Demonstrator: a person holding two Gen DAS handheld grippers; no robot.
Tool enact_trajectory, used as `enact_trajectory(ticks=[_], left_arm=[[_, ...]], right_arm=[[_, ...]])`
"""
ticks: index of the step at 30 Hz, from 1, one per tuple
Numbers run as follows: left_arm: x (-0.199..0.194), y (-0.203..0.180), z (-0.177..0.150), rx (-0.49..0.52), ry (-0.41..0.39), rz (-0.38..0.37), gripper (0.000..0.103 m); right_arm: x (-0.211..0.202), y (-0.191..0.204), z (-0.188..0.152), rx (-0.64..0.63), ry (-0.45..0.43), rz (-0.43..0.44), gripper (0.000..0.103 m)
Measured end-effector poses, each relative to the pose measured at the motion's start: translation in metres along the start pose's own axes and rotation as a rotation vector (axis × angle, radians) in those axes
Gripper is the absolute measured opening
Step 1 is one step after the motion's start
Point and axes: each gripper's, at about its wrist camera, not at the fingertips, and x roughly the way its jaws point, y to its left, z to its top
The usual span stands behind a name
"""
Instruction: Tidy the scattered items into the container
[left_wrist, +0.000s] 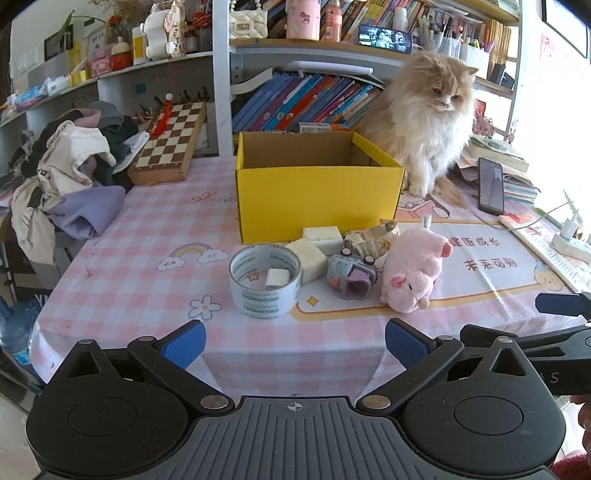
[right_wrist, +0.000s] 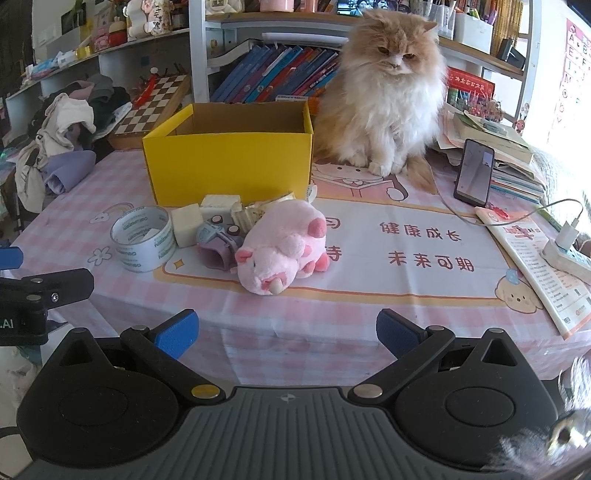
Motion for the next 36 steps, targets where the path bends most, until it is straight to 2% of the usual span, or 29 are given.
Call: enact_trajectory(ticks=[9,14,28,36], left_arm=[[0.005,0.003,-0.001,-0.006,0.023,-0.027,0.103],[0.006,0.001,-0.002,0.005,0.023,-0.026,0.103],[0.007,-0.004,-0.001,0.02,0.016,-0.051,0.103],[0.013,-0.001,-0.001,0.003,0.04,-0.043,0.103]], right_arm=[[0.003,0.001,0.003,-0.008,-0.01,0.001,0.103],[0.002,0.001,0.005,-0.017,-0.025,-0.034,0.103],[0.003,-0.002,0.004,-0.005,-0.027,-0.005,0.103],[0.004,-0.001,0.004,-0.011,-0.018,-0.011,0.103]])
